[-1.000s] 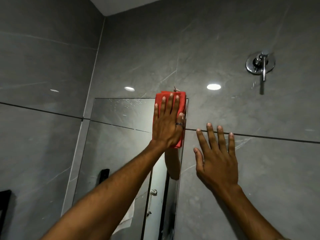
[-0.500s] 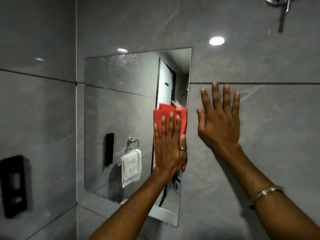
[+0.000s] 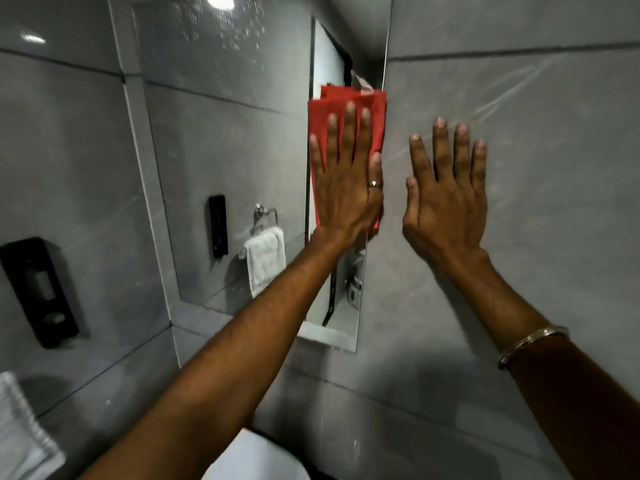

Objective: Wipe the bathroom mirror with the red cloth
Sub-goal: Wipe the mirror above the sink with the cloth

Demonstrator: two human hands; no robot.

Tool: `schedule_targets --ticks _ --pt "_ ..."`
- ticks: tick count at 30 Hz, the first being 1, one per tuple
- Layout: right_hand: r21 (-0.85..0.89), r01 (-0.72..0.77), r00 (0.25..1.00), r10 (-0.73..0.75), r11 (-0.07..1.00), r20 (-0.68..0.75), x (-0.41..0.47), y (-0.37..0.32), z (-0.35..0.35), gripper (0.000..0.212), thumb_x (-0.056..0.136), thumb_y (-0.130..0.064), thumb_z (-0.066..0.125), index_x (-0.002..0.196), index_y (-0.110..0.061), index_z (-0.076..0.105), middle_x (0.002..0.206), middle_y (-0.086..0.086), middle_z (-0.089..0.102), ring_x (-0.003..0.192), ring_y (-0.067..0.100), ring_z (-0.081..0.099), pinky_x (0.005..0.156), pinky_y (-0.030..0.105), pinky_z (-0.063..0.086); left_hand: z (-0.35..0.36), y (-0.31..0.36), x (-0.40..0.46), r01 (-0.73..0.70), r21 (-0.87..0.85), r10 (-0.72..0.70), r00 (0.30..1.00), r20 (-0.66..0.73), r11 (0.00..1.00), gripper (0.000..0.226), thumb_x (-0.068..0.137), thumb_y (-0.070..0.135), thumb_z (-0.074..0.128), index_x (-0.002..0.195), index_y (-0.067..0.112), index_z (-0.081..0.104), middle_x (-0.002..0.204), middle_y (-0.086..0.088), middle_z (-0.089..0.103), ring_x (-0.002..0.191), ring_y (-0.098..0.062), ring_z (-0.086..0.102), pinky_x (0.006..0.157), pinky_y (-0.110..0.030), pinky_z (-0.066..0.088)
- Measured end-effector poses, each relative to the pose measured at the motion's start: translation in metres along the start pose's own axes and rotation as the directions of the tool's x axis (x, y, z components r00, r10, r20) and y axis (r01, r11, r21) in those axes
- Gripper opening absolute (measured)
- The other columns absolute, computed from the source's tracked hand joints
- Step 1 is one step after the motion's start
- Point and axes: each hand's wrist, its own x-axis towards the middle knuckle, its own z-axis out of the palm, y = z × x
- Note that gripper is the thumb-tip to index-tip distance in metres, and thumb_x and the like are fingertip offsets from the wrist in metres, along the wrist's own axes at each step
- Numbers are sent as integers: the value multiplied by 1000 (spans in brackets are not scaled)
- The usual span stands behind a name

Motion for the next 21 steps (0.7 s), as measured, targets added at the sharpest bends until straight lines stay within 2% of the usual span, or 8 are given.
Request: schedule_targets --ticks 2,5,9,13,15,17,19,21 --pt "-14 -13 1000 14 1000 25 -26 -2 3 64 111 -40 28 170 -23 8 177 13 13 163 36 13 132 44 -8 7 -7 -30 21 -11 -21 1000 0 1000 60 108 36 20 158 2 28 167 -20 26 157 -38 16 126 -63 9" --pt "-30 7 998 -5 1000 56 -56 -8 5 63 112 -41 28 169 -22 10 176 14 18 162 37 17 132 46 -8 17 -21 -90 68 -5 -67 997 39 998 63 108 40 13 158 3 25 167 -21 24 157 -29 2 127 -61 3" --pt "-62 -2 999 5 998 53 -70 -14 11 62 112 -41 27 169 -22 10 175 13 19 161 37 18 131 50 -2 34 -31 -194 115 -12 -113 987 111 993 63 108 44 15 162 14 1 171 -10 -1 159 -27 -6 128 -60 0" --pt "-88 -18 999 22 996 39 -71 -14 14 64 112 -41 28 169 -22 7 176 12 15 161 37 15 132 48 -6 43 -36 -293 52 -8 -50 984 171 999 75 103 47 32 163 20 -5 172 -3 -11 159 -33 8 128 -56 0" --pt "-89 -15 999 20 996 50 -72 -14 13 64 112 -42 27 170 -22 7 176 12 14 162 38 15 131 50 -1 45 -40 -324 4 -4 -3 981 196 1000 79 102 47 38 164 20 -2 173 -1 -10 150 -37 26 126 -56 5" --pt "-85 -12 998 17 996 54 -71 -16 12 64 111 -41 26 170 -22 7 177 12 12 162 38 13 131 50 -4 47 -44 -333 -25 23 19 979 202 999 68 103 48 34 161 18 12 173 -4 -2 144 -39 33 125 -56 7" --pt "-88 -17 998 23 996 62 -72 -15 11 64 111 -40 25 170 -22 7 177 12 11 162 38 11 131 48 -10 46 -47 -327 -29 47 18 977 212 998 60 104 46 33 156 18 23 168 -6 10 150 -36 27 126 -55 6" --pt "-104 -7 999 12 995 49 -72 -15 12 64 111 -40 25 170 -21 8 177 12 12 162 38 11 131 47 -13 44 -45 -312 -51 66 38 980 193 996 61 105 43 32 160 20 20 166 -6 13 159 -30 9 128 -53 3"
